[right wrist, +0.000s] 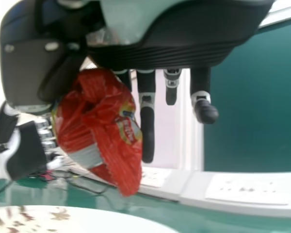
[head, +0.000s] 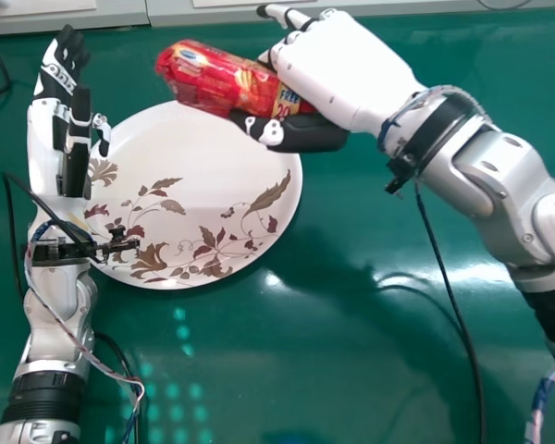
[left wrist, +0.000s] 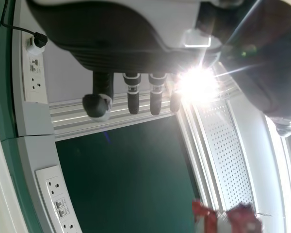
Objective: Pick up biscuit and place it in the plate
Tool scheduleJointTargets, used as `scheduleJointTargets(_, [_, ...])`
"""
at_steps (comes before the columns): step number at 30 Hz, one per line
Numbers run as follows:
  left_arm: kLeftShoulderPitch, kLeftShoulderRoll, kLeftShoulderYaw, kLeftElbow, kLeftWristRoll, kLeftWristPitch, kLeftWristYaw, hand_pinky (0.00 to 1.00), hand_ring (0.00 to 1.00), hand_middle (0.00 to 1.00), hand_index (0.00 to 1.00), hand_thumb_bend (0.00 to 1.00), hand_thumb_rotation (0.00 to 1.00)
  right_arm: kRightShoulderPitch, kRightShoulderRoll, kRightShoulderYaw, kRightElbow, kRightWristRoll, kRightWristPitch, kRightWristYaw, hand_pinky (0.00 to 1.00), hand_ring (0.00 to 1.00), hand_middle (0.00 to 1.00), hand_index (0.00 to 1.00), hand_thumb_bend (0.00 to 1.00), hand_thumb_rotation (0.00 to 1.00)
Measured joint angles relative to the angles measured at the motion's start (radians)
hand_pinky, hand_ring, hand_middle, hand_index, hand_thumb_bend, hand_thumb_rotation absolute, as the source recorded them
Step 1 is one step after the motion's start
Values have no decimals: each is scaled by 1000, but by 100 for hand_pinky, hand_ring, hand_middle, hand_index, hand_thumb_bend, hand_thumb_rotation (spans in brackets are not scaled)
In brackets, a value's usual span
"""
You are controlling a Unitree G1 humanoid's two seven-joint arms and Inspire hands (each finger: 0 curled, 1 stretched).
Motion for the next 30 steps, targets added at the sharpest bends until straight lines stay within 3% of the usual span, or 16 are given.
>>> scheduleJointTargets(3, [-1, 0, 0, 5, -4, 0, -5, 0, 100, 100, 100, 100, 84, -2, 63, 53, 40, -39, -18, 1, 12, 18, 41, 49, 52, 0])
scheduleJointTargets(5, [-2, 0, 0, 10, -11, 0, -14, 0, 100, 100, 100, 100, 85, -2, 93, 69, 67, -38, -39, 1, 11, 15, 39, 48, 52, 0])
scheduleJointTargets(8, [-5, 2, 0, 25, -11, 0, -22, 0, 100, 100, 100, 100, 85, -12, 136, 85, 114, -37, -55, 1, 13, 14, 46, 47, 53, 0])
scheduleJointTargets(15, [-7, 4, 0, 27, -9, 0, -22, 0, 100, 100, 100, 100, 86, -68, 201, 117, 255, -80, -91, -61, 7, 11, 48, 48, 52, 0])
scheduleJointTargets(16, [-7, 4, 1, 26, -11, 0, -23, 0, 100, 100, 100, 100, 85, -76, 207, 119, 267, -86, -87, -63, 8, 12, 52, 47, 51, 0])
scheduleJointTargets(17, [-6, 4, 1, 25, -12, 0, -25, 0, 100, 100, 100, 100, 85, -86, 211, 123, 280, -97, -85, -63, 7, 11, 59, 48, 50, 7])
scheduleJointTargets(18, [-6, 4, 1, 24, -14, 0, -29, 0, 100, 100, 100, 100, 85, -95, 213, 129, 292, -106, -82, -63, 8, 12, 60, 49, 50, 9])
scheduleJointTargets(21, [-4, 5, 2, 12, -21, 8, -33, 0, 100, 100, 100, 100, 85, -121, 228, 136, 337, -112, -76, -69, 7, 11, 48, 49, 52, 1])
scheduleJointTargets(30, [0, 5, 3, -7, -20, 19, -33, 0, 100, 100, 100, 100, 86, -195, 270, 149, 507, -113, -93, -166, 6, 9, 47, 48, 53, 0])
